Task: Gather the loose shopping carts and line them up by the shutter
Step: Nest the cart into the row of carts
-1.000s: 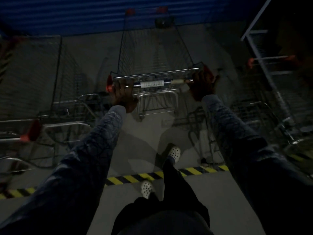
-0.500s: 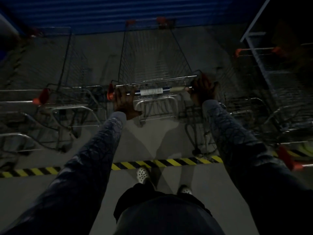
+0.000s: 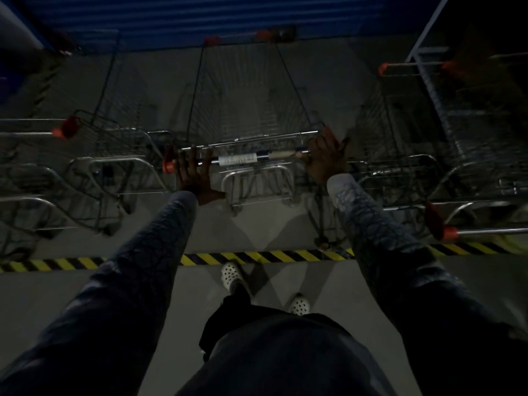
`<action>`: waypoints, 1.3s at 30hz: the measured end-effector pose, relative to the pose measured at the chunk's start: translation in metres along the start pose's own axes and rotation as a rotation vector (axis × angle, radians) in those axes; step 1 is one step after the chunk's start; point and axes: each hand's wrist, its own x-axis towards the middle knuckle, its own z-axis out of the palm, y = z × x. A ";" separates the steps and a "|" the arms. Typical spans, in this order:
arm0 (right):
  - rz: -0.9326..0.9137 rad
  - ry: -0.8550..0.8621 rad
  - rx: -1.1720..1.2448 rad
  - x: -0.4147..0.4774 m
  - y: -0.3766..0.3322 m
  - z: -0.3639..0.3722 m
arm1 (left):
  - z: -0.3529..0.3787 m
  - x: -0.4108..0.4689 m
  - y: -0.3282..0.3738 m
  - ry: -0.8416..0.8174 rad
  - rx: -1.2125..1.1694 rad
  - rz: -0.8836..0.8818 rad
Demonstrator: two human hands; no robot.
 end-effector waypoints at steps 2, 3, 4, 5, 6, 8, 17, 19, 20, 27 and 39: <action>0.013 -0.072 0.005 -0.010 0.000 -0.009 | 0.001 -0.010 0.005 0.001 0.010 -0.025; 0.020 -0.125 0.006 -0.015 0.000 -0.016 | 0.001 -0.015 0.007 -0.007 0.009 -0.043; 0.015 -0.163 0.005 -0.019 0.002 -0.022 | 0.001 -0.019 0.009 -0.014 -0.002 -0.058; 0.002 -0.191 0.006 -0.023 0.004 -0.028 | 0.001 -0.023 0.010 -0.013 -0.014 -0.066; -0.009 -0.214 0.015 -0.027 0.006 -0.031 | 0.002 -0.028 0.010 -0.006 -0.014 -0.066; -0.020 -0.248 0.057 -0.036 0.012 -0.036 | 0.007 -0.037 0.009 0.008 -0.004 -0.055; -0.074 -0.194 -0.028 -0.087 0.017 -0.058 | 0.027 -0.083 0.027 0.045 -0.024 -0.105; -0.094 -0.180 -0.042 -0.098 0.019 -0.060 | 0.031 -0.093 0.031 0.048 -0.032 -0.114; -0.104 -0.179 -0.036 -0.102 0.021 -0.060 | 0.032 -0.097 0.033 0.044 -0.040 -0.121; -0.188 -0.122 0.029 -0.130 0.041 -0.057 | 0.040 -0.132 0.040 0.041 -0.063 -0.103; -0.114 -0.179 0.070 -0.178 0.042 -0.070 | 0.047 -0.175 0.036 -0.002 -0.115 -0.033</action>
